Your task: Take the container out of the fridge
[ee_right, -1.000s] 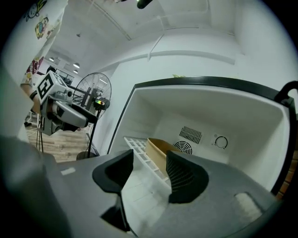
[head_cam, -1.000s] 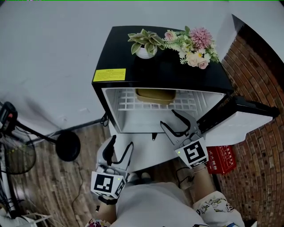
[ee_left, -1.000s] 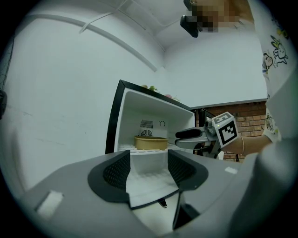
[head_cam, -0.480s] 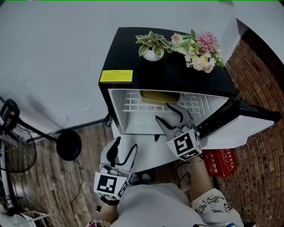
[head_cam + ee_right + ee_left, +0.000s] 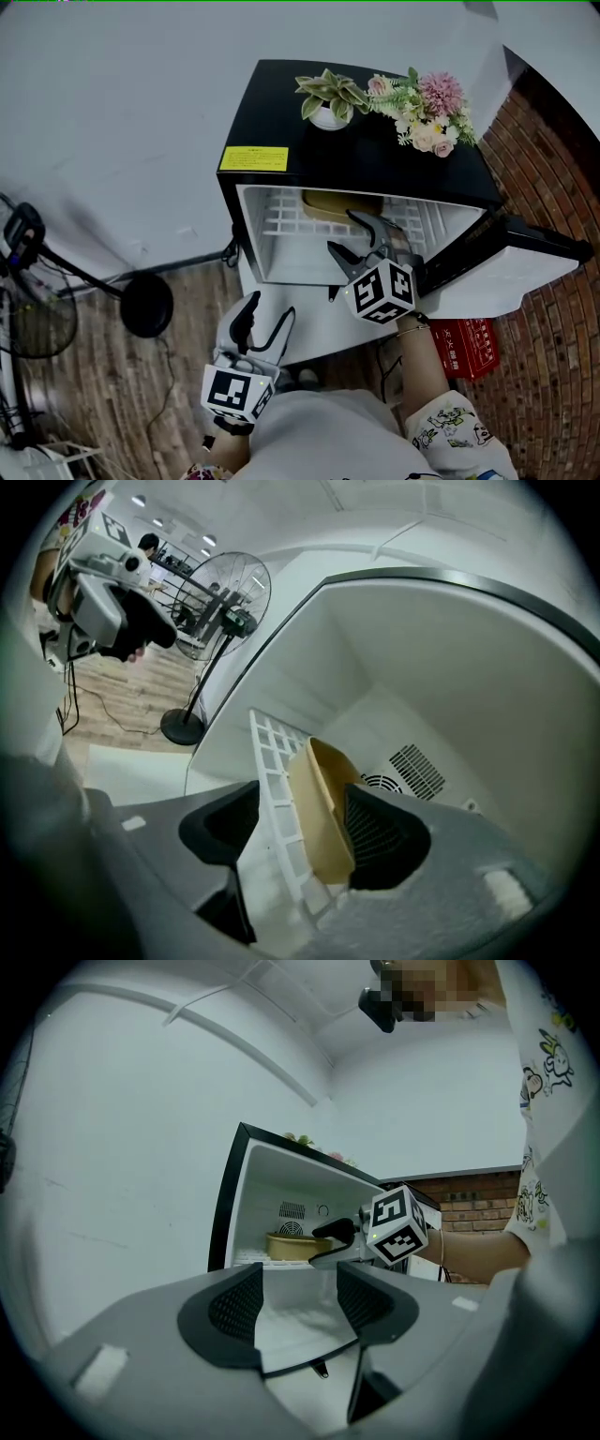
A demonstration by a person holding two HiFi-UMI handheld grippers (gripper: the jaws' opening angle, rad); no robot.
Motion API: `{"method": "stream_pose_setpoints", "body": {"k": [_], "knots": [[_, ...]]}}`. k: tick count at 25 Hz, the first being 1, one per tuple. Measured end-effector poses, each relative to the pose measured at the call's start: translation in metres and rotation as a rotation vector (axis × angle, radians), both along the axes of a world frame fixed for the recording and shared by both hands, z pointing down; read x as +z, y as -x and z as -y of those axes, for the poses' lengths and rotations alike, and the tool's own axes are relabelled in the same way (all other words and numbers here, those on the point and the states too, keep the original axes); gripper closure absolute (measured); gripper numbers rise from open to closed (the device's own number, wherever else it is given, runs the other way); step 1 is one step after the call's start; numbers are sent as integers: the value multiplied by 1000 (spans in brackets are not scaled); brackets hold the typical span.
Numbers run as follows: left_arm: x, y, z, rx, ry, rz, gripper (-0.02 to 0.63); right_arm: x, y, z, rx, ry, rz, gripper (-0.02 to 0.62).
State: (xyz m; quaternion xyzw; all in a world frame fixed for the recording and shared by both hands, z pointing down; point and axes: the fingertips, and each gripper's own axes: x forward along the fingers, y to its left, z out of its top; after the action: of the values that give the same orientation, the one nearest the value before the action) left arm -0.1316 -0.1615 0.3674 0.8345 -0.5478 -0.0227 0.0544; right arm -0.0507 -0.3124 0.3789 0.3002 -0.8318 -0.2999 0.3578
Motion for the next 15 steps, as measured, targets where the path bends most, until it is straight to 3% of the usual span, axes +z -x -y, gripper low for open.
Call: {"method": "stream_pose_setpoints", "body": {"k": [9,15], "knots": [[0,3,-8,-14,0,-7,367,14,4,13,12,19,-126,307],[1,8,-12,-30,-1,-11,368,17,4,13,9,20,-157,308]]}}
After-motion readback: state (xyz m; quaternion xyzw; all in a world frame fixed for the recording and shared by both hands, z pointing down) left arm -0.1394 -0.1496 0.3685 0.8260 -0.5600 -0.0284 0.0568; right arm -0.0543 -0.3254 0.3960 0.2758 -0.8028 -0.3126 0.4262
